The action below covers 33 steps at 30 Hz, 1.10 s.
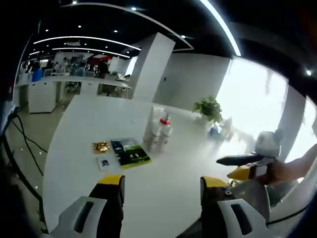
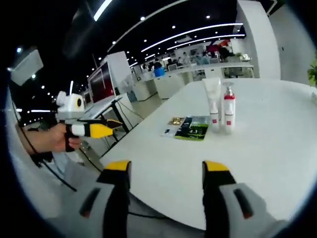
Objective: Arrange the skincare products in the storage area until every visible bottle or jar stands upright without overlapping.
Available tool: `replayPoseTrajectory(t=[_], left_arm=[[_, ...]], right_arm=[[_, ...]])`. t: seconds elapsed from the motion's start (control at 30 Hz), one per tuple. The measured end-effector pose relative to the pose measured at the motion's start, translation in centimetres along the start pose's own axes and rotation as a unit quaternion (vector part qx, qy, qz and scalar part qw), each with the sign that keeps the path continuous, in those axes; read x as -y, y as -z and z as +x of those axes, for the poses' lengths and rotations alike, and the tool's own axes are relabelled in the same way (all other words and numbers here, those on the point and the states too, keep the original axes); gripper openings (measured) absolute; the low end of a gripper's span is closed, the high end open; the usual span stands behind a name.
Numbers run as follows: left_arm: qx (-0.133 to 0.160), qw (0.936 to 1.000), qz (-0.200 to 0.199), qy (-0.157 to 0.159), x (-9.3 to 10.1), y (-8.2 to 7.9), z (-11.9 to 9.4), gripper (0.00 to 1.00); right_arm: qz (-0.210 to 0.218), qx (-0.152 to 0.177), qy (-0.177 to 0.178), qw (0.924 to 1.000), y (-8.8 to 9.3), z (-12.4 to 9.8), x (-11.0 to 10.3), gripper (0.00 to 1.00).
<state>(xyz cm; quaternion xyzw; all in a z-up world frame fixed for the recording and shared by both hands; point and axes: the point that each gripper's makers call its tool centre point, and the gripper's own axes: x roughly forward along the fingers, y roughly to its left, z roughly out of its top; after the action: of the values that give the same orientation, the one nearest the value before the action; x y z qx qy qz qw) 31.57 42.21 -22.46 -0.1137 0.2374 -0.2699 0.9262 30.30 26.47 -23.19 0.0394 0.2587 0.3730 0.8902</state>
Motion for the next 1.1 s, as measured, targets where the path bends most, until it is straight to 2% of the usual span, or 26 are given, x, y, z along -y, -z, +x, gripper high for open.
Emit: replayPoseTrajectory(t=[0.27,0.47,0.57,0.8,0.93,1.0,1.03,1.1], left_arm=[[0.020,0.9992,0.020,-0.028,0.6,0.4,-0.5,0.84],[0.028,0.9981,0.035,-0.042,1.4,1.1,-0.4,0.99],[0.028,0.9972,0.050,-0.049,1.5,1.1,-0.3,1.00],[0.057,0.9956,0.048,-0.057,1.8,-0.1,-0.7,1.00],[0.070,0.9944,0.054,-0.057,2.4,0.2,-0.2,1.00],[0.063,0.9941,0.066,-0.059,2.4,0.5,0.1,1.00],[0.048,0.9937,0.083,-0.057,2.6,1.2,0.6,1.00],[0.043,0.9931,0.094,-0.055,2.9,1.4,0.9,1.00]], right_arm=[[-0.016,0.019,0.013,0.9996,-0.3,-1.1,0.7,0.81],[-0.019,0.033,0.040,0.9985,-0.1,-2.1,2.1,0.93],[-0.017,0.038,0.044,0.9982,-0.3,-2.2,2.2,0.94],[-0.043,0.031,0.046,0.9975,-0.3,-2.5,2.5,0.94],[-0.030,0.032,0.054,0.9976,0.0,-2.7,3.4,0.94],[-0.026,0.034,0.057,0.9975,0.0,-2.8,3.6,0.93],[-0.027,0.033,0.061,0.9972,0.2,-2.7,3.7,0.93],[-0.031,0.029,0.064,0.9971,0.4,-2.7,3.8,0.92]])
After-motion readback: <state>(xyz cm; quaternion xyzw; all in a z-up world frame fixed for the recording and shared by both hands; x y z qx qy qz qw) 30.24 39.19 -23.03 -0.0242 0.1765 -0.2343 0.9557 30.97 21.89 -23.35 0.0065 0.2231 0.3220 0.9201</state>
